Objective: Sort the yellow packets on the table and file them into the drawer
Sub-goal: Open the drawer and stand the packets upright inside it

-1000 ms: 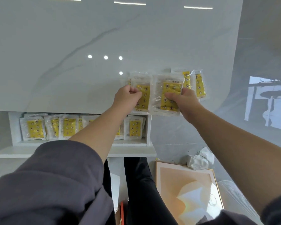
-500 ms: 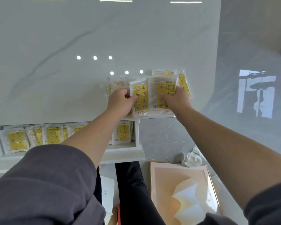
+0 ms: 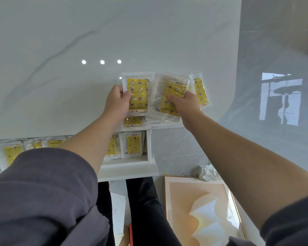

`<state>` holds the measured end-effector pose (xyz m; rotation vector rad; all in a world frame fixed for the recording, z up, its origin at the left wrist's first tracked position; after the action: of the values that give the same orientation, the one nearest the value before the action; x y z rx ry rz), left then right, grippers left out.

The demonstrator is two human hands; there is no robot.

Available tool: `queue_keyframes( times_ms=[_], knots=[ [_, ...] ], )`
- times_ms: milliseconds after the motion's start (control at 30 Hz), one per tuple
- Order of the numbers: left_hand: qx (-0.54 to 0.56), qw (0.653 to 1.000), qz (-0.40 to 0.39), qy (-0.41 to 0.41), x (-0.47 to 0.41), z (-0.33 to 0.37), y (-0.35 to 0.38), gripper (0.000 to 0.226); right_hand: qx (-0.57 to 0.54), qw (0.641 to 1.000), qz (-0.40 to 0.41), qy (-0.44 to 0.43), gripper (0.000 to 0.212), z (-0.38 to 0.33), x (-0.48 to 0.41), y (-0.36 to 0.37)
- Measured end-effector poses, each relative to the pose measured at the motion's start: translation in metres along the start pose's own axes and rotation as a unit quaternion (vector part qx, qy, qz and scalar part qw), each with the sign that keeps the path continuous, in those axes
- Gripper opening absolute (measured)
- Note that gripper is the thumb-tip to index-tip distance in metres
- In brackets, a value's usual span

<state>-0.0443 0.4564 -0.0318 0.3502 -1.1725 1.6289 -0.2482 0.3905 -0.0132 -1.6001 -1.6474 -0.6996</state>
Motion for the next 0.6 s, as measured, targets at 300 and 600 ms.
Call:
queue_keyframes(
  times_ms=[300,600],
  knots=[
    [0.078,0.997,-0.012,-0.016,-0.024,-0.014,-0.037,0.009,-0.080,0.996,-0.035,0.025,0.010,0.009,0.001,0.037],
    [0.273,0.943,-0.189,-0.034,0.022,-0.041,-0.052,0.010,-0.301,0.911,-0.241,0.146,0.023,0.013,0.047,0.098]
  ],
)
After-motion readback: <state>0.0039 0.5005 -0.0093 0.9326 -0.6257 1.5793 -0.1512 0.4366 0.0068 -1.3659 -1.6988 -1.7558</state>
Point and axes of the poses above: each hand's wrist, its own x-axis away from the middle knuckle, its own y-axis out of the palm, z = x × y, the point moved 6 cm from there along -x, towards the middle knuckle, and after that the axes turned 15 degrees about -x, right-handed, at the moved point
